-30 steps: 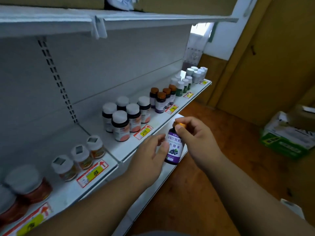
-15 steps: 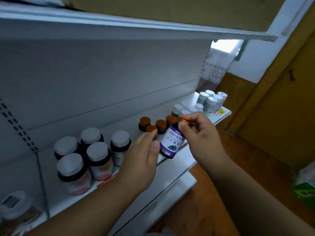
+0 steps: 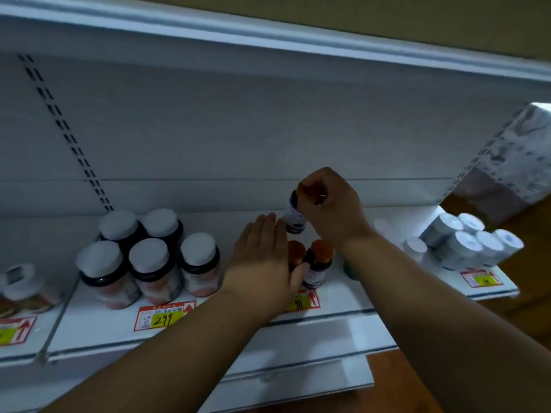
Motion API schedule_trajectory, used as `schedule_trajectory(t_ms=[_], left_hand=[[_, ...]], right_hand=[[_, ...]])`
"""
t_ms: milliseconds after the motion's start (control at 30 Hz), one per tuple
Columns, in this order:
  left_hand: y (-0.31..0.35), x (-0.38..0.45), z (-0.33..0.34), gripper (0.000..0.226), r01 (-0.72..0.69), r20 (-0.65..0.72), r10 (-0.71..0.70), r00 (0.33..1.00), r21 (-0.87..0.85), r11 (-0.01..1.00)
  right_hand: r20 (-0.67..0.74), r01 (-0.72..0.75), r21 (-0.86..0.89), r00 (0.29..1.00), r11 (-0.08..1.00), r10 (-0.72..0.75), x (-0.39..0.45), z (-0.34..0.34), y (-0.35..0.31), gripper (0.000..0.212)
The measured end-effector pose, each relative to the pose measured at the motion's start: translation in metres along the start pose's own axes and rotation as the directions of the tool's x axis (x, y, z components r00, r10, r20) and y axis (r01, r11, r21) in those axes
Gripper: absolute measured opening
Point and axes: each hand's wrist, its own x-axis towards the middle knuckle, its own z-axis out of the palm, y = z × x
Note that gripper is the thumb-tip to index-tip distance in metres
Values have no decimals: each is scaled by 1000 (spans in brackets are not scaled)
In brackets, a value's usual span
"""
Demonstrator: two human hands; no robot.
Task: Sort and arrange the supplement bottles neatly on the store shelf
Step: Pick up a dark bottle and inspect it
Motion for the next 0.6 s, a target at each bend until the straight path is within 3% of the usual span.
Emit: schedule_trajectory(t_ms=[167,267,600], left_hand=[[7,12,17,72,102,118,-105,988,26,994],[5,12,23,73,106,97,-108,989,22,994],[4,12,28,75,109,53,-112,992,54,993]], right_hand=[[300,60,-139,954,988,-15,10,14,27,12],[441,72,-180,897,981,15,16,16,33,13],[571,94,-186,821,978,30,22,10,31,15]])
